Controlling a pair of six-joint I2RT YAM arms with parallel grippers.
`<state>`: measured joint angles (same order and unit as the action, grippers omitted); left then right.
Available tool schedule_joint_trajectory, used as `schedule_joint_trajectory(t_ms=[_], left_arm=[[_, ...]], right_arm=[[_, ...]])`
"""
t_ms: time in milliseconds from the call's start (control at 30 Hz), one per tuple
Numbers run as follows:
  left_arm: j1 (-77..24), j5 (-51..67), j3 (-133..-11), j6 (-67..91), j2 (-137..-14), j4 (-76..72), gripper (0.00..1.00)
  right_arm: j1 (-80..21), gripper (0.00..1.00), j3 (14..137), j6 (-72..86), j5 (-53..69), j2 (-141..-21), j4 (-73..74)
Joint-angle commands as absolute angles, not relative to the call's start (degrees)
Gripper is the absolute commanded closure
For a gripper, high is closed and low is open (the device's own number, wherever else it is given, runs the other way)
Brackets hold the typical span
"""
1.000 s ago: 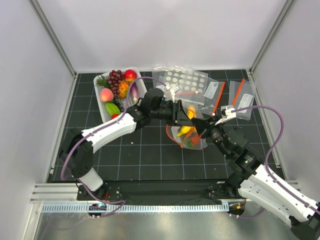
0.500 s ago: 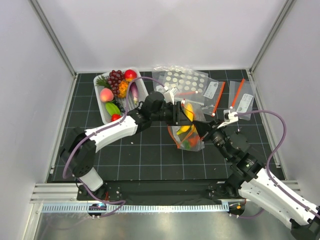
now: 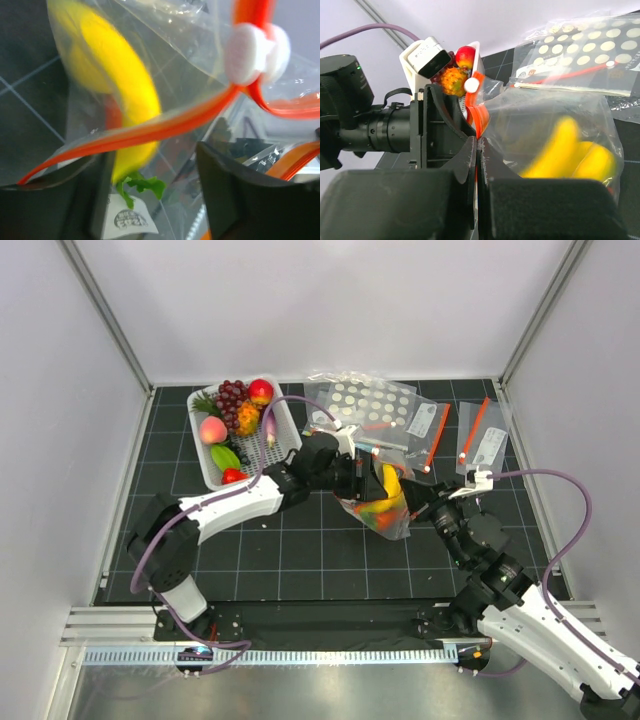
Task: Place the food in the zip-top bag and seal the zipper
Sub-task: Place the fake fruit in the zipper food storage bag.
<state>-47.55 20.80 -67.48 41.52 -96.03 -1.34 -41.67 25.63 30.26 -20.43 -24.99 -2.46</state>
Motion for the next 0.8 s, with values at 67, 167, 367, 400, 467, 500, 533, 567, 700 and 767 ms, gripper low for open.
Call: schedule_joint_trajectory(t_ms=[67, 167, 367, 400, 467, 500, 533, 567, 700, 767], left_arm=[[-48.6, 13.7, -69.0, 36.6, -90.0, 1.9, 0.14], [-49.3, 12.2, -68.6, 35.2, -87.5, 3.0, 0.03], [-50.6, 12.0, -67.9, 34.7, -83.3, 4.5, 0.03], [-50.7, 12.1, -67.9, 34.7, -82.9, 4.7, 0.03], [-51.1, 12.4, -67.8, 34.4, -81.7, 5.1, 0.03], [-51.0, 12.6, -67.7, 34.2, -81.3, 5.4, 0.03], [-51.1, 12.1, -67.6, 34.0, -80.5, 5.4, 0.03], [-51.1, 12.0, -67.3, 33.5, -80.2, 5.5, 0.02], [-51.1, 9.5, -67.2, 32.2, -78.5, 6.7, 0.02], [-51.1, 8.1, -67.1, 31.6, -77.4, 7.2, 0.02]], right_arm=[[-41.9, 0.99, 26.5, 31.2, -22.7, -25.0, -4.0], [-41.9, 0.99, 26.6, 31.2, -22.8, -25.0, -3.8], [-41.9, 0.99, 26.8, 31.0, -23.5, -25.4, -3.4], [-41.9, 0.99, 26.9, 31.0, -23.5, -25.5, -3.3], [-41.9, 0.99, 27.0, 31.1, -24.1, -25.8, -3.2], [-41.9, 0.99, 27.0, 31.1, -24.3, -25.9, -3.1], [-41.9, 0.99, 27.1, 31.2, -24.9, -26.3, -2.9], [-41.9, 0.99, 27.2, 31.1, -25.1, -26.5, -2.5], [-42.0, 0.99, 28.0, 30.9, -25.1, -27.9, -2.2], [-41.9, 0.99, 28.2, 30.8, -24.5, -28.6, -2.5]])
